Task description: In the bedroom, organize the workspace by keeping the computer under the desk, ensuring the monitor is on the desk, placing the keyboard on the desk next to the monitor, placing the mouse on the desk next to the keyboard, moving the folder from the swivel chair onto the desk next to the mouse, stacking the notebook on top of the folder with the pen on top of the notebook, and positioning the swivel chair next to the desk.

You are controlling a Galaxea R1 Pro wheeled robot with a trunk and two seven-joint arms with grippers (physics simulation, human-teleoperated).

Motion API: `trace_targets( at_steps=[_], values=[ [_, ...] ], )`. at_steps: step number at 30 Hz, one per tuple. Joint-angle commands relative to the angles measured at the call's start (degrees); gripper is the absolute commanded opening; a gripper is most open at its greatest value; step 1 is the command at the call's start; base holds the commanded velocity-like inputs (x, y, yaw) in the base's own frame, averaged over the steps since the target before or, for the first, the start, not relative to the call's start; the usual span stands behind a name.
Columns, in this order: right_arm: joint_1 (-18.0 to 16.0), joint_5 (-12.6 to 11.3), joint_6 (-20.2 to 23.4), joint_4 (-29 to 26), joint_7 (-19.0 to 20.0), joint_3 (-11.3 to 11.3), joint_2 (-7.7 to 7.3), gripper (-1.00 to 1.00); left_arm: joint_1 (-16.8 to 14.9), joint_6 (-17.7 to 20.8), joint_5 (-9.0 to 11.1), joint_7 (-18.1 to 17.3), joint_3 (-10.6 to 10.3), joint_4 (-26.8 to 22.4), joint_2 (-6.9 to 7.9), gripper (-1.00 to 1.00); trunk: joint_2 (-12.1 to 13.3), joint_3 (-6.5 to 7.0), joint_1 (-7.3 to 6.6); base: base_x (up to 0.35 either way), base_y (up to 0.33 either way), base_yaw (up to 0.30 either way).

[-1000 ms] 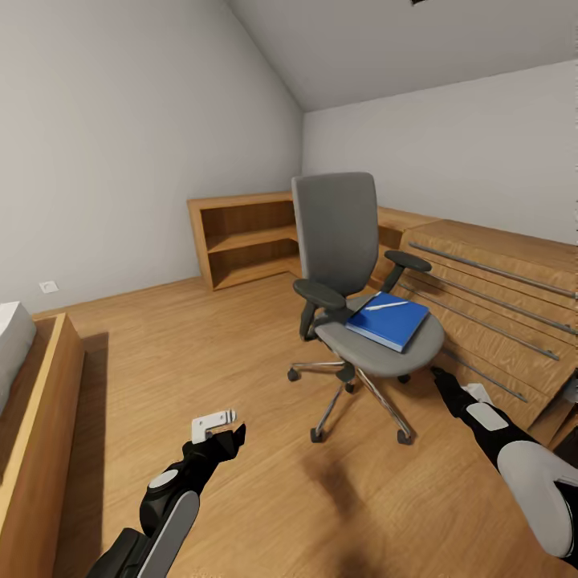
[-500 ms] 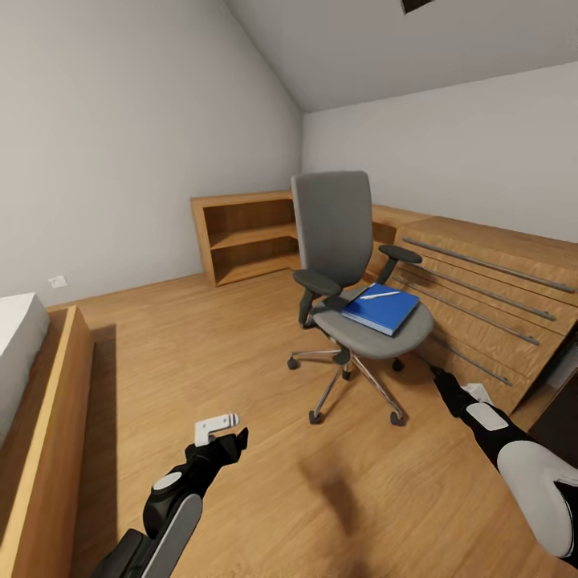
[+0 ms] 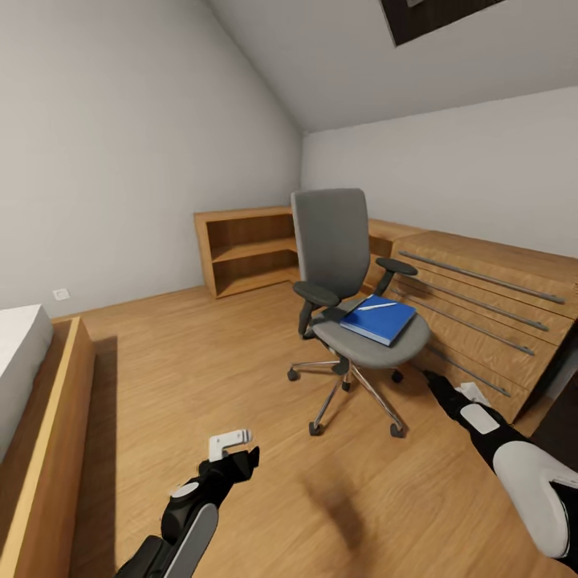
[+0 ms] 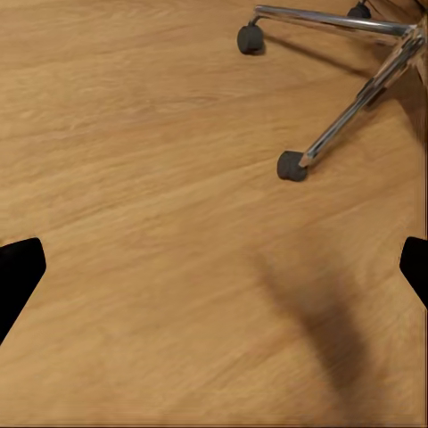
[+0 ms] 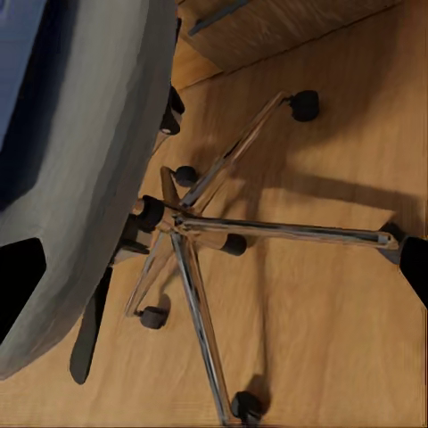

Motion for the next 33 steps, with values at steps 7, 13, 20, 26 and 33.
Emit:
trace_targets(
  at_steps=[7,13,20,26,33],
  values=[
    [5.22,5.22,-1.94,-0.13,0.27,-0.21,0.46,1.0,-0.04,0.06,0.47,0.54,-0.16,2.67,-1.68,1.0,0.07,1.5,-0.19,0.0,0.0,0.0],
    [8.74,9.46,-9.96,-0.27,0.26,-0.19,2.74,1.0,-0.04,0.06,0.41,0.54,-0.16,2.81,-1.7,1.0,1.32,2.71,-0.93,0.0,0.0,0.0],
    [15.79,20.91,-34.94,0.06,-0.3,-0.24,8.53,1.0,-0.04,0.06,-0.74,0.54,-0.16,2.84,-1.7,1.0,4.13,3.96,-2.46,0.0,0.0,0.0],
    [19.97,23.88,-44.24,2.4,-0.36,-0.25,10.48,1.0,-0.04,0.06,-2.32,0.54,-0.14,2.84,-1.7,1.0,6.53,5.04,-3.78,0.0,0.0,0.0],
    [22.7,24.77,-51.48,7.26,-0.26,-0.27,11.17,1.0,-0.04,0.06,-3.11,0.55,-0.15,2.84,-1.78,1.0,9.34,6.3,-5.32,0.0,0.0,0.0]
  ],
)
